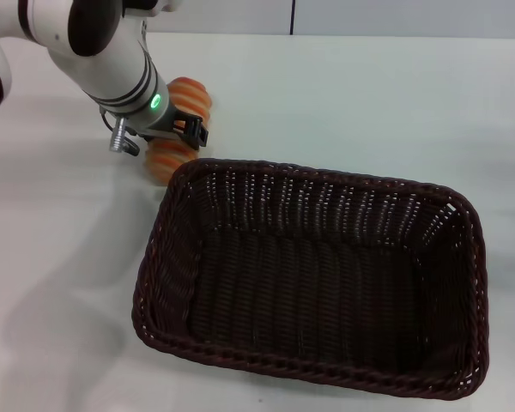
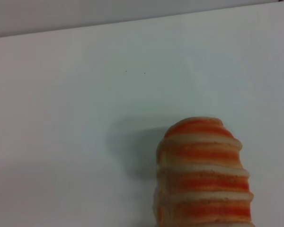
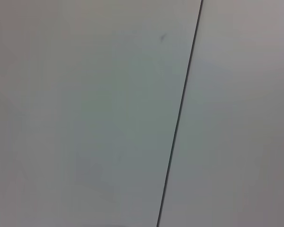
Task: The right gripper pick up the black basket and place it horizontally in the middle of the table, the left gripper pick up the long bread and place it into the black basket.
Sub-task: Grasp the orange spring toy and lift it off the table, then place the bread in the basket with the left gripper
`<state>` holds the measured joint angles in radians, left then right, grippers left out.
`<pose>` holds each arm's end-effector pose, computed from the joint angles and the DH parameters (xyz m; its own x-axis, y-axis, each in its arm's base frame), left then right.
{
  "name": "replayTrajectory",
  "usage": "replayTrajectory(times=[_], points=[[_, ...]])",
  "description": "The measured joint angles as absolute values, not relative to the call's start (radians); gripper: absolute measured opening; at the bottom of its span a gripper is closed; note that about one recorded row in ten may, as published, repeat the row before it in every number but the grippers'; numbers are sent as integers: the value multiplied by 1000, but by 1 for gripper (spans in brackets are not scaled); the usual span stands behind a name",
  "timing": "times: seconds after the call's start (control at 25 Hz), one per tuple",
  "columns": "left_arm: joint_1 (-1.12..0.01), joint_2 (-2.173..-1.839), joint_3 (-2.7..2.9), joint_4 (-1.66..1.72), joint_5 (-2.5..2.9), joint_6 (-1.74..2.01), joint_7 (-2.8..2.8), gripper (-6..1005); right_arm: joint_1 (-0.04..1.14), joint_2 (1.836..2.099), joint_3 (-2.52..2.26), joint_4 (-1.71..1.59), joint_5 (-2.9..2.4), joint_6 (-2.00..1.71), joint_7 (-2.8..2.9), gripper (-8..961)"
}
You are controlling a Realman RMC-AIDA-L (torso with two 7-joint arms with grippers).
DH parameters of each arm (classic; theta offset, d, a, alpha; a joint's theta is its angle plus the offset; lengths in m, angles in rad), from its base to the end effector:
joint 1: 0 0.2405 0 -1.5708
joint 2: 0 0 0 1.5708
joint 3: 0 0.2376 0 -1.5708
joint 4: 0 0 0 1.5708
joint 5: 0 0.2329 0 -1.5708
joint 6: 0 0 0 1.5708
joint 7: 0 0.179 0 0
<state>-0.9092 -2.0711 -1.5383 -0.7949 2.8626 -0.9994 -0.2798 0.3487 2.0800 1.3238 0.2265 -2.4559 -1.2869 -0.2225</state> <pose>-0.1902 0.4600 -0.0740 0.4453 0.8712 0.2069 0.6674 -0.1689 -0.7253 0.3504 0.3550 0.0557 0.8711 0.1800 -0.4569 -0.4892 0.2375 -0.8392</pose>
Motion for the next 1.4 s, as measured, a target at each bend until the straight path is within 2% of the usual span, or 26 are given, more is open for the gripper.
replayTrajectory(times=[0.08, 0.28, 0.32, 0.36, 0.4, 0.56, 1.08, 1.4], points=[[-898, -2071, -1538, -812, 2861, -999, -279, 683, 349, 2080, 1324, 225, -2456, -1287, -222, 320], [-858, -2069, -1537, -889, 2860, -999, -276, 651, 351, 2079, 1329, 224, -2456, -1288, -223, 319], [-811, -2067, -1540, -970, 2857, -996, -266, 644, 351, 2079, 1329, 224, -2456, -1288, -223, 319], [-811, -2067, -1540, -970, 2857, -996, -266, 638, 353, 2078, 1330, 224, -2456, -1288, -222, 319], [-712, -2064, -1551, -1153, 2846, -992, -218, 631, 355, 2078, 1331, 224, -2456, -1287, -223, 319], [-609, -2061, -1616, -1391, 2748, -1041, -30, 598, 363, 2076, 1334, 224, -2453, -1282, -228, 319], [-552, -2059, -1917, -1595, 2227, -1475, 683, 473, 383, 2073, 1363, 212, -2447, -1280, -234, 320], [-563, -2059, -1909, -1611, 2184, -1641, 841, 436, 400, 2074, 1409, 197, -2445, -1269, -234, 319]])
